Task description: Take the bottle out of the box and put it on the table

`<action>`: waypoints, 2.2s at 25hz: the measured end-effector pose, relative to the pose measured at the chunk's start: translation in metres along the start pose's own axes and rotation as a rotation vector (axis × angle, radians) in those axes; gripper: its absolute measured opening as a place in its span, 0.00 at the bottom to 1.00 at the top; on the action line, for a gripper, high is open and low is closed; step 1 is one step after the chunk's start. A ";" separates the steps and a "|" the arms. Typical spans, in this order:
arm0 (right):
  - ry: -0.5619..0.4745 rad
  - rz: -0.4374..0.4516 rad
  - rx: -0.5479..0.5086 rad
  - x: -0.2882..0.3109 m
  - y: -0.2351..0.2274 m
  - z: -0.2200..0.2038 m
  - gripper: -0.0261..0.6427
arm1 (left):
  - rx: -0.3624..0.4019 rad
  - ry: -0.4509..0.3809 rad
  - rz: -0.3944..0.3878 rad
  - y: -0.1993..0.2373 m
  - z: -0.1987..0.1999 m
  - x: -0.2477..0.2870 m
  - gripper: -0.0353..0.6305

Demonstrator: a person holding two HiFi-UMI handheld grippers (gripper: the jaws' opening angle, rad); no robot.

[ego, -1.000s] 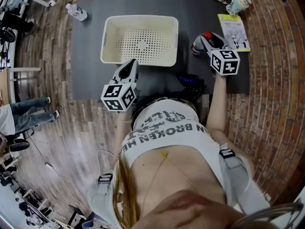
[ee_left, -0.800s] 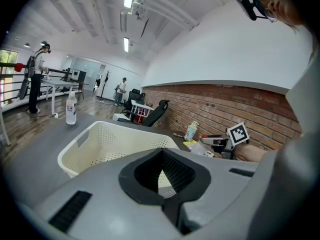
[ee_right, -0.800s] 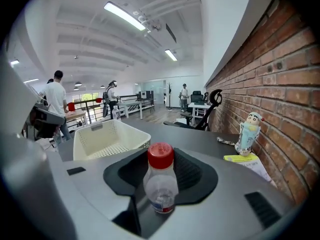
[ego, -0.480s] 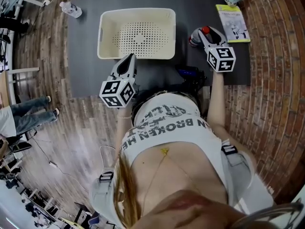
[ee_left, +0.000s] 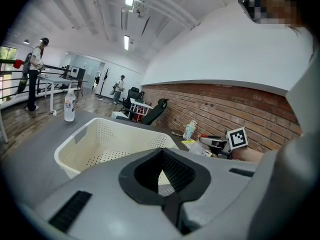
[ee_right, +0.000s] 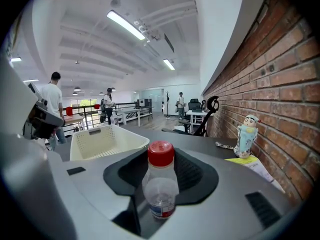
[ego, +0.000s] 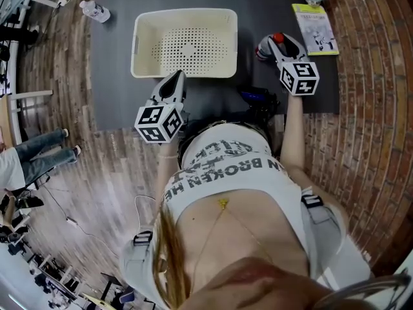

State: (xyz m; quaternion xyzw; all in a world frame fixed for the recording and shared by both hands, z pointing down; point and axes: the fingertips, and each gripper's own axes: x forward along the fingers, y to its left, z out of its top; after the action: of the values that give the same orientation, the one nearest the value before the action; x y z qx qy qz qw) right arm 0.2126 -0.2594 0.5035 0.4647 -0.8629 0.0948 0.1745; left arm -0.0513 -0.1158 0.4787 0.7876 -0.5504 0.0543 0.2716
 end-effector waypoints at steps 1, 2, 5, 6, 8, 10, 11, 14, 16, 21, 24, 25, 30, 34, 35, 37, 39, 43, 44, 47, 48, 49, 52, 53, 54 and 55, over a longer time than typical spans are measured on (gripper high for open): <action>-0.002 0.002 0.002 0.000 0.000 0.000 0.27 | -0.001 0.001 -0.001 0.000 0.000 0.000 0.05; -0.004 0.003 0.005 0.000 0.001 0.000 0.27 | -0.002 0.001 -0.002 0.000 0.000 0.000 0.05; -0.013 0.003 0.013 0.000 0.001 0.001 0.27 | -0.004 0.002 -0.004 0.000 0.001 -0.001 0.05; -0.015 0.002 0.014 0.000 0.001 0.001 0.27 | -0.003 0.003 -0.005 -0.001 0.001 0.000 0.05; -0.018 0.003 0.017 0.001 0.001 0.001 0.27 | 0.000 0.003 -0.006 -0.001 0.000 0.000 0.05; -0.022 0.004 0.022 0.001 0.001 0.000 0.27 | 0.000 0.003 -0.008 -0.001 -0.001 0.001 0.05; -0.024 0.003 0.024 0.001 0.000 0.000 0.27 | -0.002 0.004 -0.009 -0.001 -0.001 0.001 0.05; -0.030 0.003 0.027 0.001 0.000 0.001 0.27 | -0.008 0.005 -0.010 -0.002 -0.002 0.001 0.05; -0.032 0.004 0.028 0.001 0.001 0.001 0.27 | -0.008 0.011 -0.010 -0.002 -0.004 0.001 0.05; -0.034 0.006 0.036 -0.001 0.000 -0.001 0.27 | -0.010 0.014 -0.007 -0.001 -0.006 -0.001 0.05; -0.038 0.003 0.037 -0.001 0.000 -0.001 0.27 | -0.013 0.010 -0.005 0.000 -0.006 -0.002 0.05; -0.040 0.003 0.038 -0.001 0.000 -0.001 0.27 | -0.013 0.010 -0.005 0.000 -0.005 -0.002 0.05; -0.049 0.002 0.042 0.000 0.000 0.000 0.27 | -0.016 0.011 -0.002 0.003 -0.006 -0.003 0.05; -0.054 0.001 0.044 -0.001 0.000 0.001 0.27 | -0.022 0.011 -0.001 0.004 -0.007 -0.004 0.05; -0.054 0.000 0.043 -0.001 0.000 0.000 0.27 | -0.022 0.011 -0.002 0.004 -0.007 -0.004 0.05; -0.061 0.002 0.047 -0.001 0.000 0.000 0.27 | -0.022 0.010 -0.002 0.004 -0.007 -0.004 0.05; -0.075 0.015 0.066 -0.001 0.002 0.001 0.27 | -0.022 0.007 -0.001 0.004 -0.006 -0.005 0.05; -0.082 0.043 0.117 -0.007 0.001 0.002 0.27 | -0.020 0.000 -0.006 0.003 -0.004 -0.005 0.05; -0.078 0.046 0.125 -0.009 0.002 0.002 0.27 | -0.019 -0.001 -0.007 0.004 -0.003 -0.005 0.05; -0.080 0.058 0.168 -0.017 0.006 0.003 0.28 | -0.018 -0.004 -0.010 0.004 -0.002 -0.006 0.05; -0.086 0.060 0.179 -0.021 0.006 0.003 0.28 | -0.019 -0.004 -0.012 0.003 -0.003 -0.006 0.05; -0.089 0.061 0.183 -0.024 0.006 0.004 0.29 | -0.019 -0.003 -0.015 0.002 -0.004 -0.006 0.05; -0.064 0.043 0.154 -0.030 0.003 0.001 0.30 | -0.013 0.001 -0.021 0.000 -0.005 -0.006 0.05; -0.051 0.027 0.138 -0.032 0.002 0.000 0.30 | -0.012 0.001 -0.022 0.000 -0.005 -0.006 0.05; -0.039 0.012 0.120 -0.034 0.001 -0.002 0.30 | -0.013 0.000 -0.021 0.000 -0.005 -0.007 0.05; -0.026 0.003 0.105 -0.037 0.002 -0.003 0.30 | -0.014 0.000 -0.020 0.000 -0.005 -0.007 0.05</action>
State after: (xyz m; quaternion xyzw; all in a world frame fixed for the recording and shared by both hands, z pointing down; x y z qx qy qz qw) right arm 0.2302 -0.2291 0.4923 0.4730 -0.8597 0.1343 0.1385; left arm -0.0533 -0.1073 0.4798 0.7912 -0.5429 0.0477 0.2775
